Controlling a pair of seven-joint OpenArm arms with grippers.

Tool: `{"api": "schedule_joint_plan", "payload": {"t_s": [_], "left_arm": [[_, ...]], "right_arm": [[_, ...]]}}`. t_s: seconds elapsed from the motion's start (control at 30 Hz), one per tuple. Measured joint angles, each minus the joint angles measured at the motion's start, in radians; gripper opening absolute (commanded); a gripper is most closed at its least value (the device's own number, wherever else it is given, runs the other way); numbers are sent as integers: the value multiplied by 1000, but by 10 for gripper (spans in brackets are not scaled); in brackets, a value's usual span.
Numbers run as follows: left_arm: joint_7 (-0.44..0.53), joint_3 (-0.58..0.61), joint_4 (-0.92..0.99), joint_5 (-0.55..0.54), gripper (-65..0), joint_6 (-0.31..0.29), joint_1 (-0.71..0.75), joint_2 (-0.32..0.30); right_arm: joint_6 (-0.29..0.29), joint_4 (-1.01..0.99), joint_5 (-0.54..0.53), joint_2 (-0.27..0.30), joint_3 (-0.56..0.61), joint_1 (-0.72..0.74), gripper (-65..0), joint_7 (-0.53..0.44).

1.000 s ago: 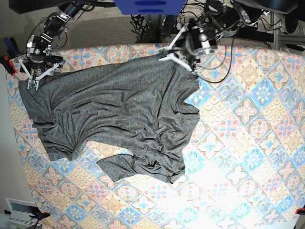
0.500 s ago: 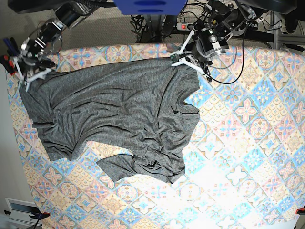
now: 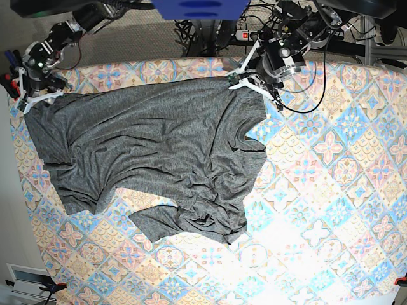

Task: Layout the t-shirt on the table in an organized manner, then fold the t-shirt properly
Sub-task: 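Hold the shirt edges with both grippers and pull them apart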

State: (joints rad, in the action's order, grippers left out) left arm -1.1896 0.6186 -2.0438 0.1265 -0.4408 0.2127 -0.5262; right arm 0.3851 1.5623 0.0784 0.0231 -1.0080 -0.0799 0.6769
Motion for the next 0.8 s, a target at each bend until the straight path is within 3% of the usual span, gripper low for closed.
{"api": "schedule_joint_plan", "payload": {"t_s": [0.1, 0.27, 0.4, 0.53, 0.67, 0.8], "left_arm": [[0, 0, 0, 1, -610, 0, -2, 0], [0, 0, 1, 2, -610, 0, -2, 0], [0, -1, 10, 2, -610, 0, -2, 0], [0, -3, 13, 3, -610, 0, -2, 6], [0, -3, 14, 2, -609, 0, -2, 8], [0, -4, 14, 5, -609, 0, -2, 8]], "right_arm": [[-4, 4, 0, 31, 0, 0, -312, -7], [-2, 18, -1, 24, -2, 0, -312, -2], [6, 10, -1, 77, 0, 1, -312, -5], [161, -42, 3, 73, -9, 37, -312, 11], [163, -75, -7, 64, 0, 142, -312, -5], [156, -101, -2, 83, -1, 142, -312, -18]]}}
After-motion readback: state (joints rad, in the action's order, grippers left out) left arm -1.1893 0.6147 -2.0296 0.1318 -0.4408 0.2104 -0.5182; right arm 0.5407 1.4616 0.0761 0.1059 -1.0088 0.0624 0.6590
